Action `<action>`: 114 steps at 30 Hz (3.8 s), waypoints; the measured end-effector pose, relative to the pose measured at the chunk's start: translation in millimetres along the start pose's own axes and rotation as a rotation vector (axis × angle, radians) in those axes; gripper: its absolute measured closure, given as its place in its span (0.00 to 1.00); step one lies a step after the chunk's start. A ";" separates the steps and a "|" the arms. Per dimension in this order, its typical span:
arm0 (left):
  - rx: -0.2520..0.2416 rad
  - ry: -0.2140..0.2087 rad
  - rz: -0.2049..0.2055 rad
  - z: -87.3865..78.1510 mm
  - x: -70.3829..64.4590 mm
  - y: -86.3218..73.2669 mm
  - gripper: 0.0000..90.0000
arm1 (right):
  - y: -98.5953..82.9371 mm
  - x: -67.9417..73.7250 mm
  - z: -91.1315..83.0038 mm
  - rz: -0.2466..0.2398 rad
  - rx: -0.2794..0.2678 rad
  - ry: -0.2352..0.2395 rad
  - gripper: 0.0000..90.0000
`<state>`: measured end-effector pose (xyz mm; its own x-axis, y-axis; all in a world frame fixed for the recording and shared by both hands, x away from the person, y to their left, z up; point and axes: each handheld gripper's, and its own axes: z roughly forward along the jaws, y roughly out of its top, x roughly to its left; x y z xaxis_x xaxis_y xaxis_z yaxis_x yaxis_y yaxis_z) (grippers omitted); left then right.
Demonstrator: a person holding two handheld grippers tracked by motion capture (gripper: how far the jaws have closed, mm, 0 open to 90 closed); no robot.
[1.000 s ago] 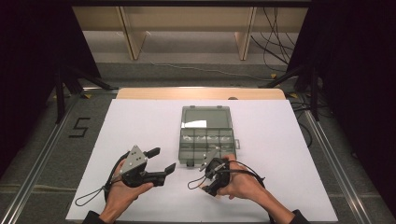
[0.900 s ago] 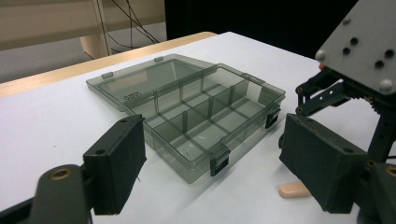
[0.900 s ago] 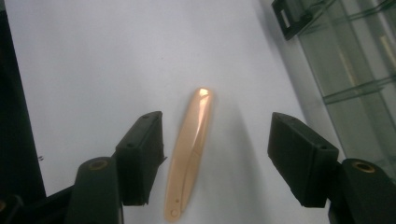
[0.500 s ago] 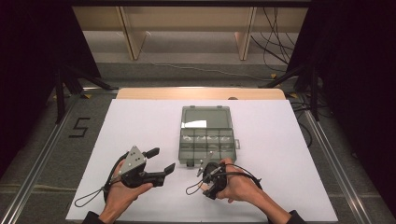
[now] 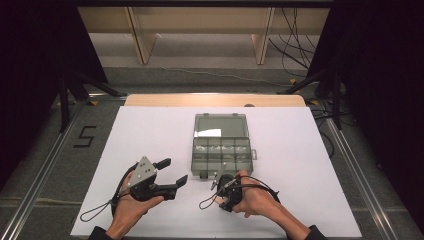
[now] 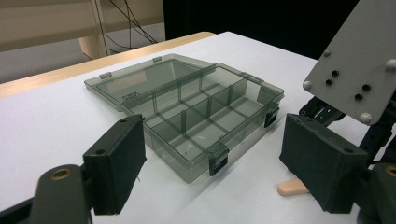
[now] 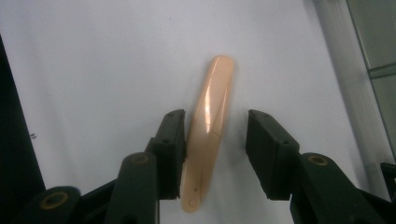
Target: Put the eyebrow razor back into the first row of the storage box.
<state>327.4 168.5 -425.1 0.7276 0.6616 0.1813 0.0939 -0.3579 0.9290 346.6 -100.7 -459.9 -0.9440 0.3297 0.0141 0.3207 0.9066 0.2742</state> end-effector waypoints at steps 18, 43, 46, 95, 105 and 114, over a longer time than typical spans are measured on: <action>0.008 0.004 0.000 0.1 0.7 -1.5 0.24 | 3.7 -4.0 0.3 -0.004 0.022 -0.008 0.82; -0.001 0.003 0.004 0.8 2.4 -2.1 0.24 | 3.0 -11.0 -25.3 -0.011 -0.133 -0.024 0.83; -0.004 0.002 0.006 1.2 2.5 -2.1 0.24 | 2.5 -13.5 -29.6 -0.005 -0.161 -0.022 0.83; -0.001 0.014 -0.002 1.1 2.0 -2.2 0.24 | -5.9 -102.3 -78.3 0.141 -0.413 -0.236 0.83; -0.002 0.014 -0.001 1.0 1.7 -2.1 0.24 | -4.3 -115.1 -67.6 0.133 -0.415 -0.253 0.83; -0.012 0.015 -0.002 -0.2 1.9 -1.6 0.24 | -3.6 -124.2 -57.1 0.128 -0.408 -0.282 0.83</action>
<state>328.5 170.4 -426.1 0.7172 0.6720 0.1845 0.0871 -0.3492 0.9330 458.3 -160.0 -407.7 -0.8232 0.5410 -0.1723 0.3232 0.6960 0.6412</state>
